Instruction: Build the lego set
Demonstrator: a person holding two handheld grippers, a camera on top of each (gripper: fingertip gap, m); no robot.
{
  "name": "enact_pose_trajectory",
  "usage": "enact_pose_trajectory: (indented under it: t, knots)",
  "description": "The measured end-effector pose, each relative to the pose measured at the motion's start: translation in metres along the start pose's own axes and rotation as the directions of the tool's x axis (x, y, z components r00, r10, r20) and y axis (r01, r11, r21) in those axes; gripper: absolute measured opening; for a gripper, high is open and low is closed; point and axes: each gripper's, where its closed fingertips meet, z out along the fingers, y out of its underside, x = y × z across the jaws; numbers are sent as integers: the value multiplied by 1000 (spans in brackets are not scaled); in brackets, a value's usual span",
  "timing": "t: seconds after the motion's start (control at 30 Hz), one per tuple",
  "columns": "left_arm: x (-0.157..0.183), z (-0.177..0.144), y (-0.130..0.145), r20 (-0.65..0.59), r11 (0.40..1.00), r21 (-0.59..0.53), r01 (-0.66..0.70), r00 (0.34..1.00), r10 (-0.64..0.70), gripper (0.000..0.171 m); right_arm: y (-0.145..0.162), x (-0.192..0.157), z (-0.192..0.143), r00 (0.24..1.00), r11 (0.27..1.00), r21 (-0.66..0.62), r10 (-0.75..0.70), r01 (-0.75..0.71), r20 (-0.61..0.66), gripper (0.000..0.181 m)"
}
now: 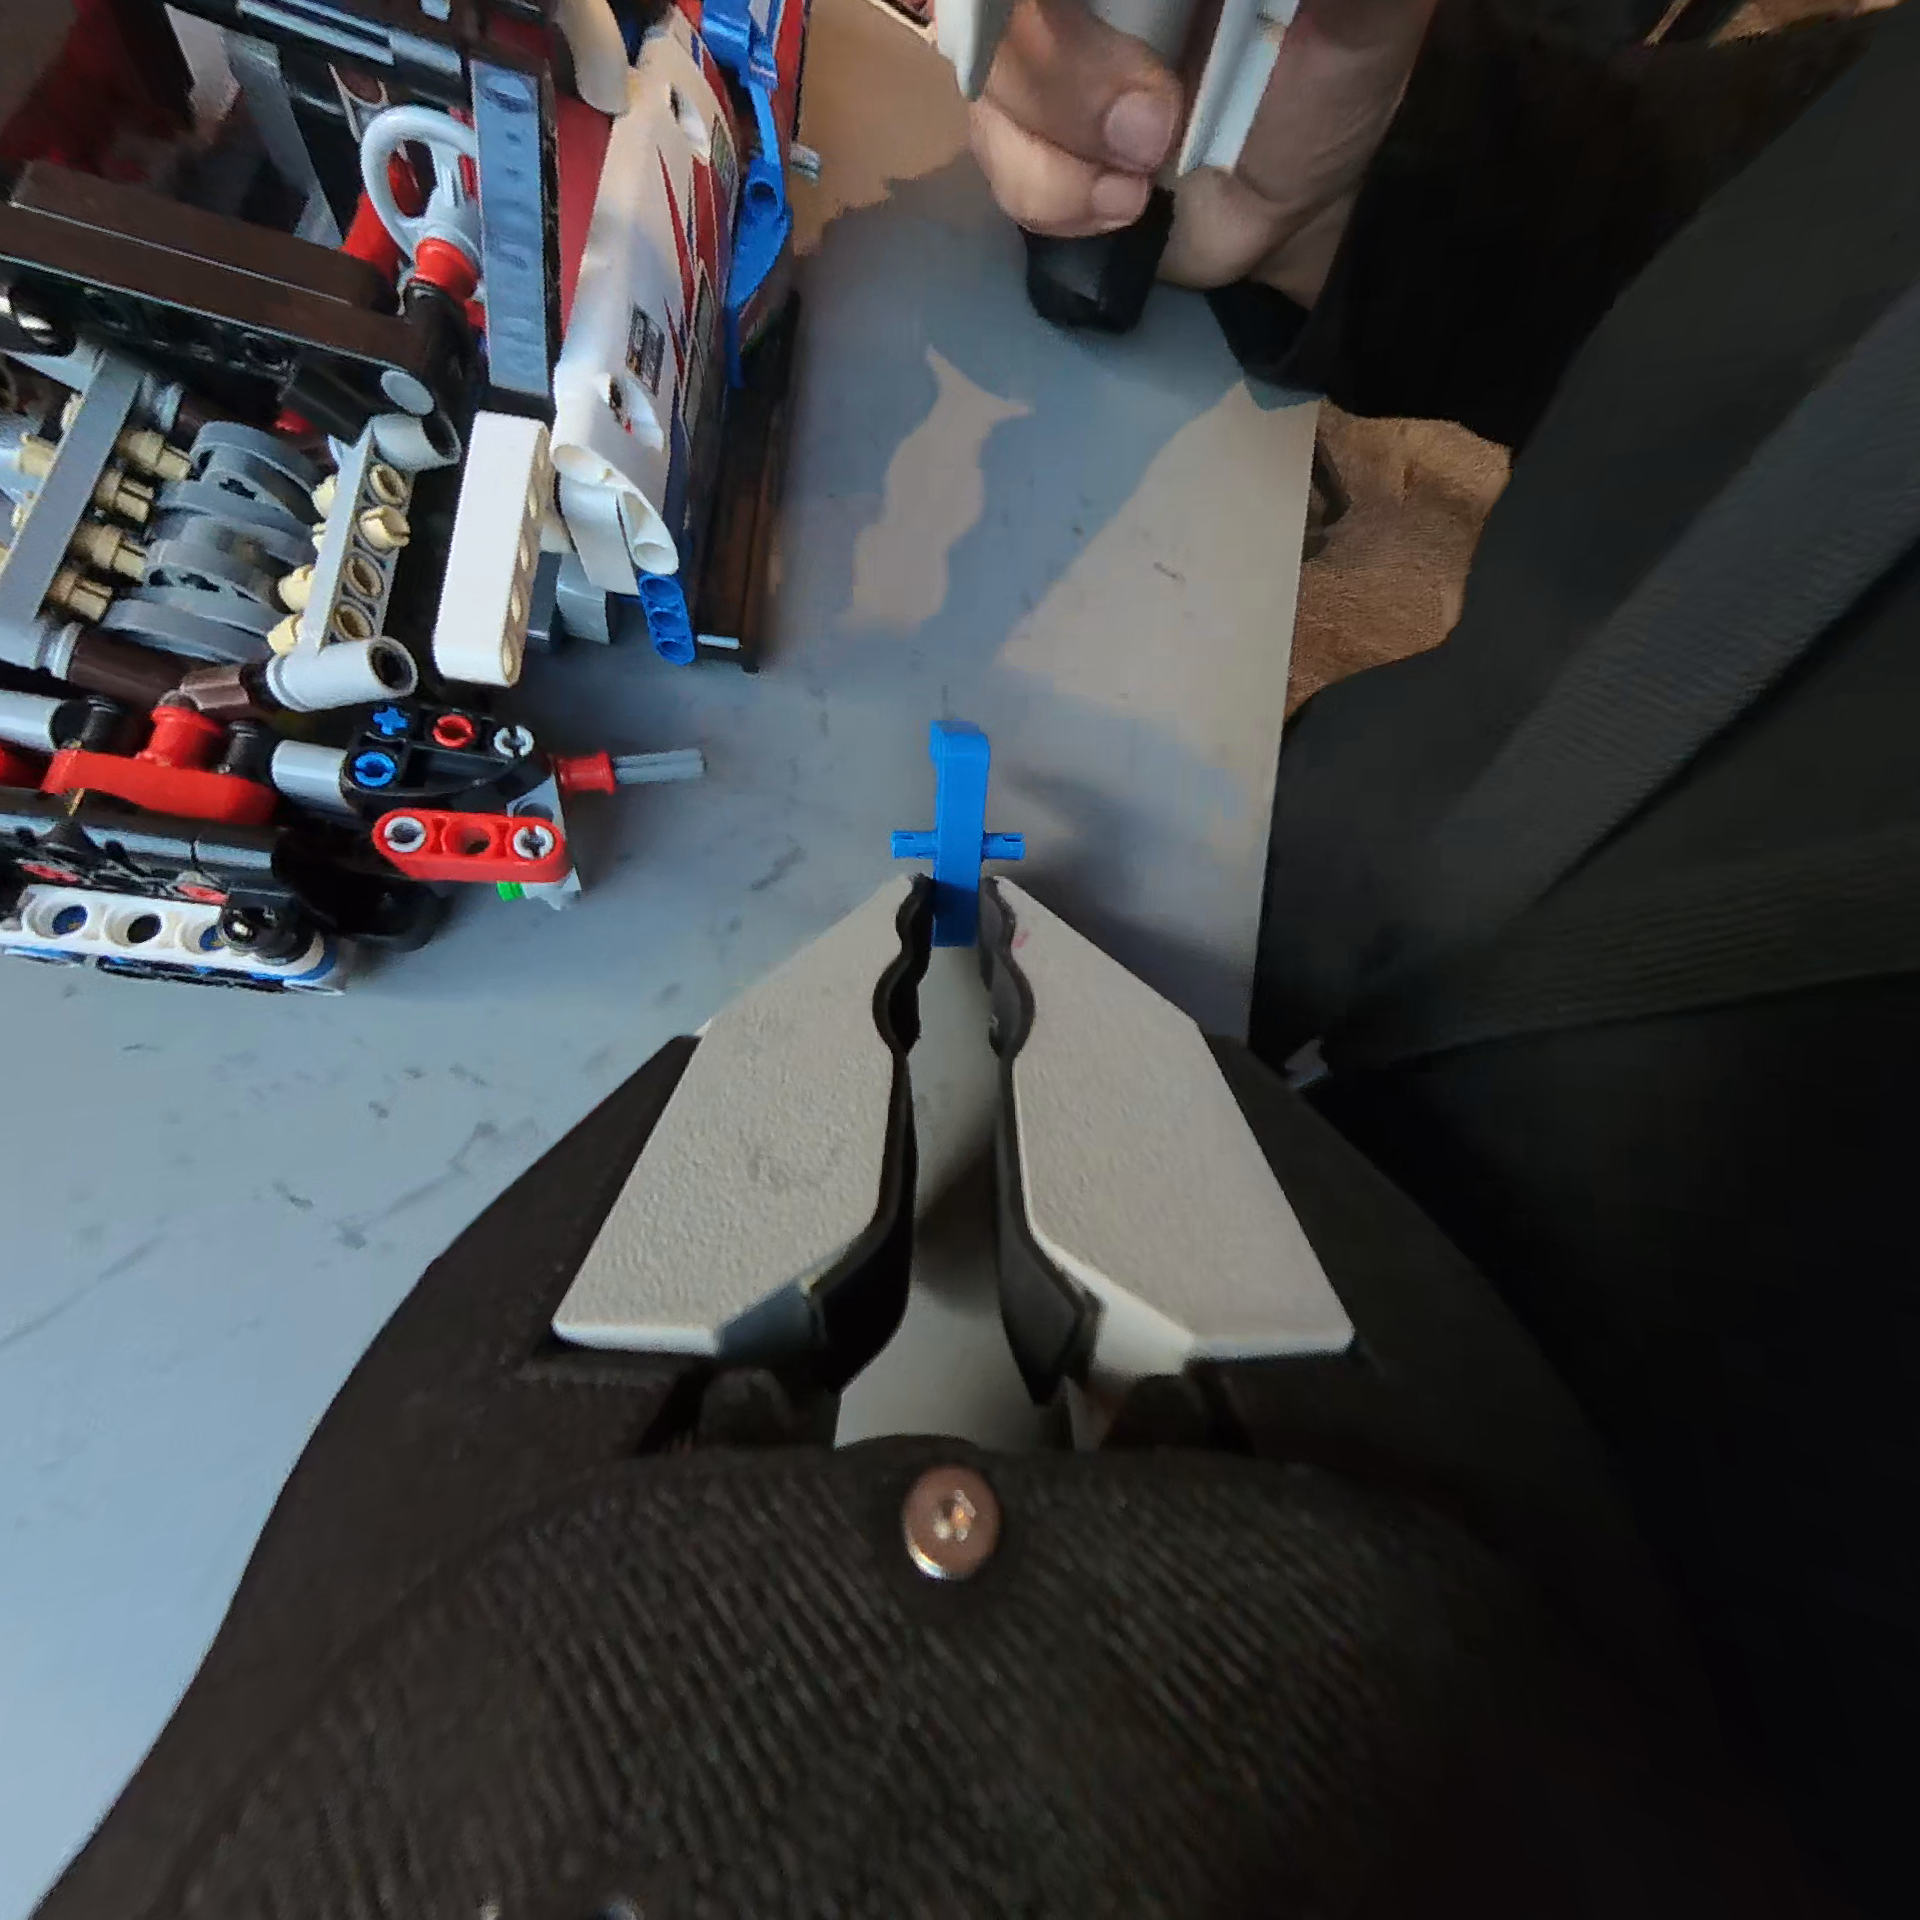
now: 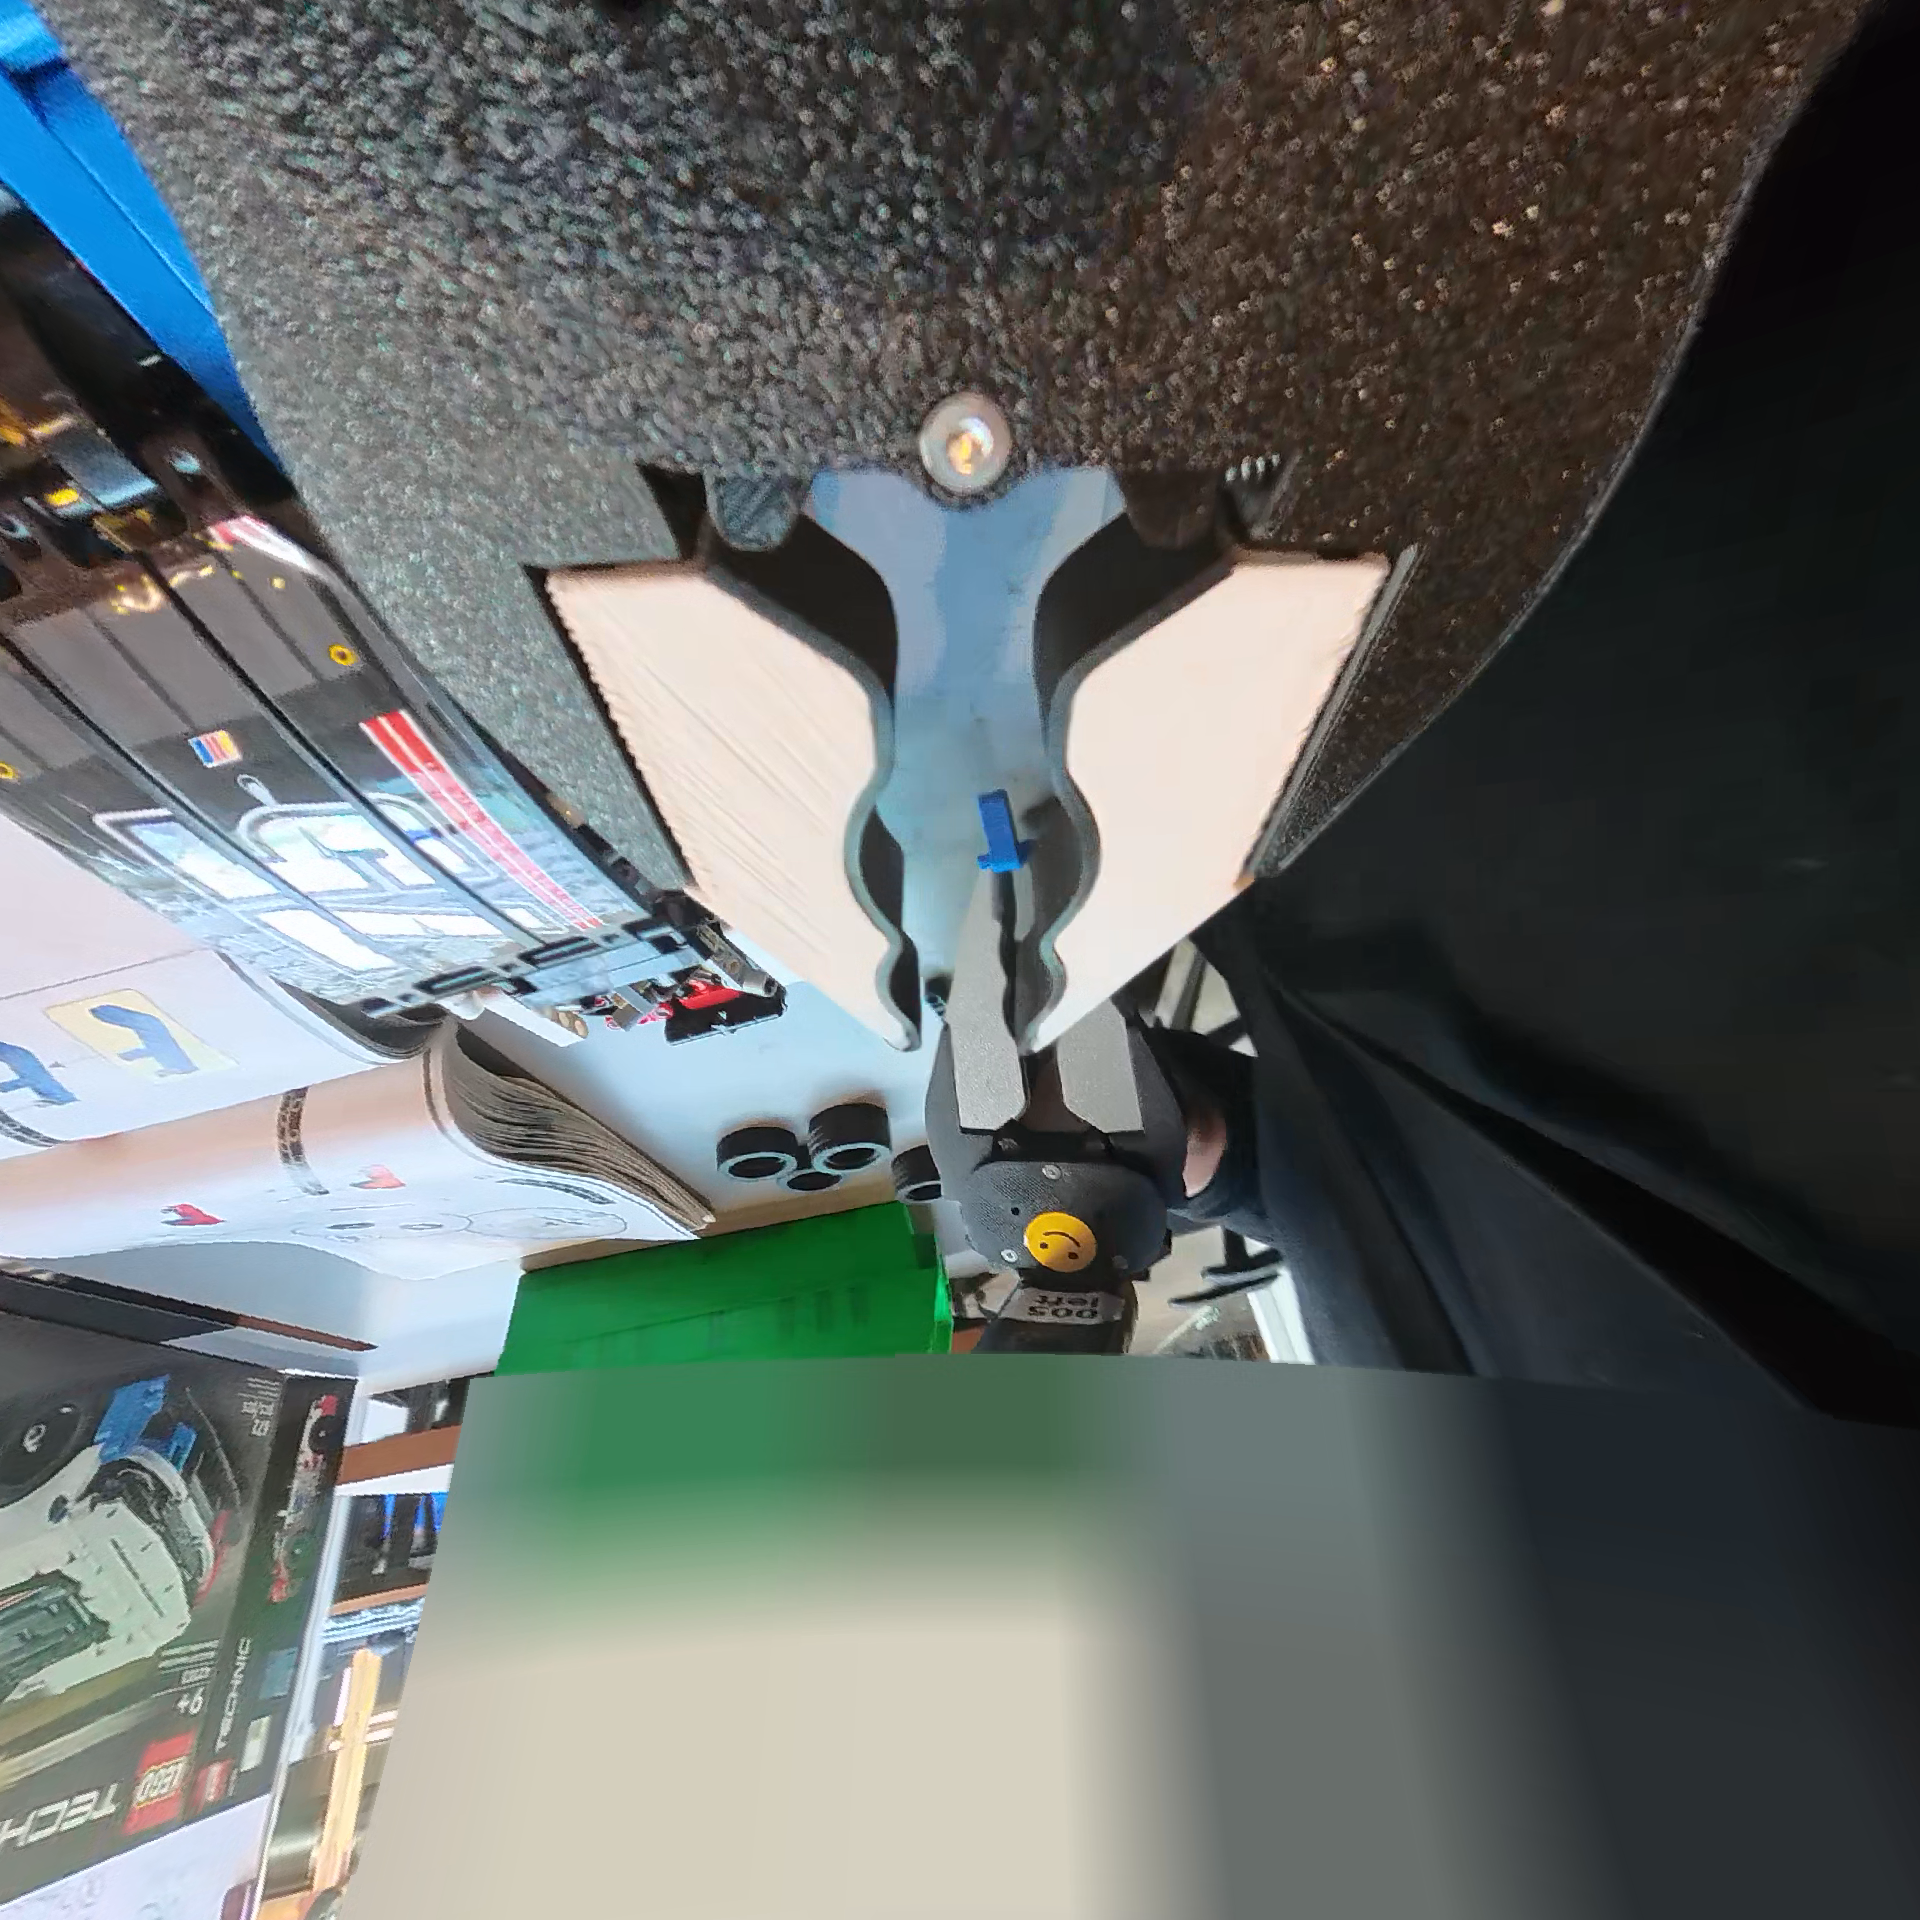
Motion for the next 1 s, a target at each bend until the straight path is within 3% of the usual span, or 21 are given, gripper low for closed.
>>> enact_pose_trajectory:
  t: [0.1, 0.2, 0.4, 0.6, 0.77, 1.0]
  knots:
    - [-2, -3, 4, 45, 1000, -7, -18, 999, 18, 6, 6, 0, 5, 997, 997, -46, -61, 58, -55, 18]
    - [-7, -9, 8, 182, 996, -12, -93, 979, 94, 6, 18, -7, 16, 984, 982, -139, -142, 127, -105, 21]
    - [10, -26, 21, 399, 931, -67, -358, 846, 354, 6, 36, -35, 37, 961, 949, -237, -243, 207, -133, 21]
    - [15, -32, 38, 409, 940, -83, -330, 849, 335, 6, 49, -46, 50, 957, 925, -310, -267, 221, -114, 25]
    - [12, -34, 40, 392, 957, -65, -284, 874, 286, 6, 68, -48, 61, 942, 866, -426, -325, 263, -80, 26]
    - [13, -29, 36, 360, 966, -55, -252, 898, 255, 6, 78, -48, 67, 933, 829, -482, -353, 282, -63, 32]
